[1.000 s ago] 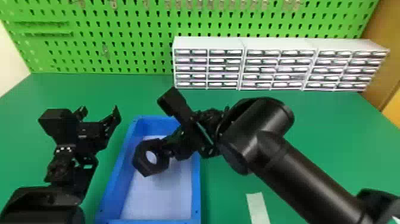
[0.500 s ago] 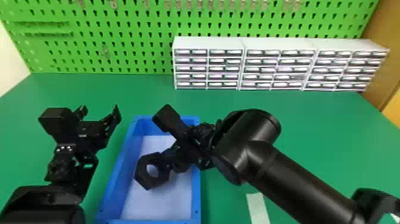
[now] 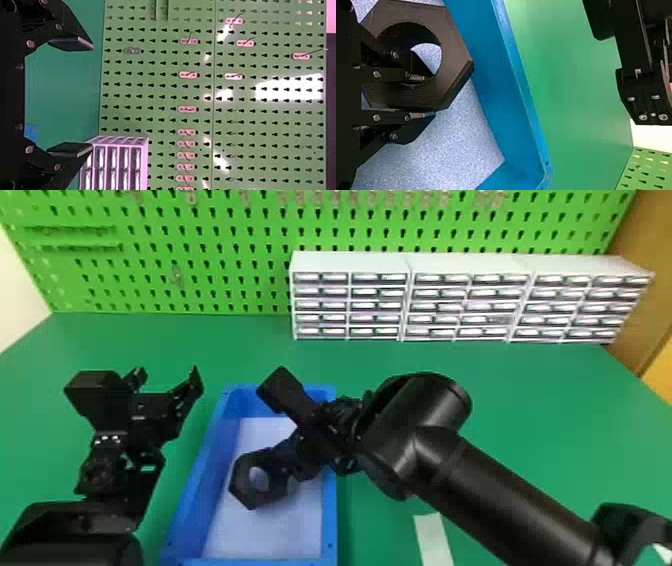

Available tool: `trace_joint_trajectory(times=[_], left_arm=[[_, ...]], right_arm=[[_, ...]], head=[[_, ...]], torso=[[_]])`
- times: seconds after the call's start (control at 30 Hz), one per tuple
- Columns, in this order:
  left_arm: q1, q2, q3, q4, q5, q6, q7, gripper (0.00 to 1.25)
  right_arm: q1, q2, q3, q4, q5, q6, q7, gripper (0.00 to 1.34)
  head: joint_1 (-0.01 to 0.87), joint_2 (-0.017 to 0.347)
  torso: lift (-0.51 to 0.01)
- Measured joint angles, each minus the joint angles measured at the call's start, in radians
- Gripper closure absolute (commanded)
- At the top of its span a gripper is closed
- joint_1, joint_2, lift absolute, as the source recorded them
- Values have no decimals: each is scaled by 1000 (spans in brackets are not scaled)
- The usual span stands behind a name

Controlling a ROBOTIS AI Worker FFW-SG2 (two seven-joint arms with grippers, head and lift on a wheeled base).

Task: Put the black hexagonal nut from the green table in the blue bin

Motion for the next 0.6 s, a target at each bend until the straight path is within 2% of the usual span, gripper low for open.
trace_joint_trajectory(times=[0.07, 0.17, 0.27, 0.37, 0.6], left_arm=[[0, 0, 0, 0, 0, 0, 0, 366], [0, 0, 0, 0, 0, 0, 0, 366], [0, 0, 0, 0, 0, 0, 0, 366], [0, 0, 0, 0, 0, 0, 0, 366], [0, 0, 0, 1, 0, 0, 0, 366]], right_arm=[[0, 0, 0, 0, 0, 0, 0, 808], [0, 0, 0, 0, 1, 1, 0, 585], [0, -1, 0, 0, 5, 1, -1, 472], [0, -2, 0, 0, 8, 1, -1, 429], [0, -3, -7, 0, 13, 1, -1, 424]], head=[[686, 52], [686, 52], [686, 52], [686, 52], [686, 52]], torso=[[-97], [-97], [-97], [-97], [-97]])
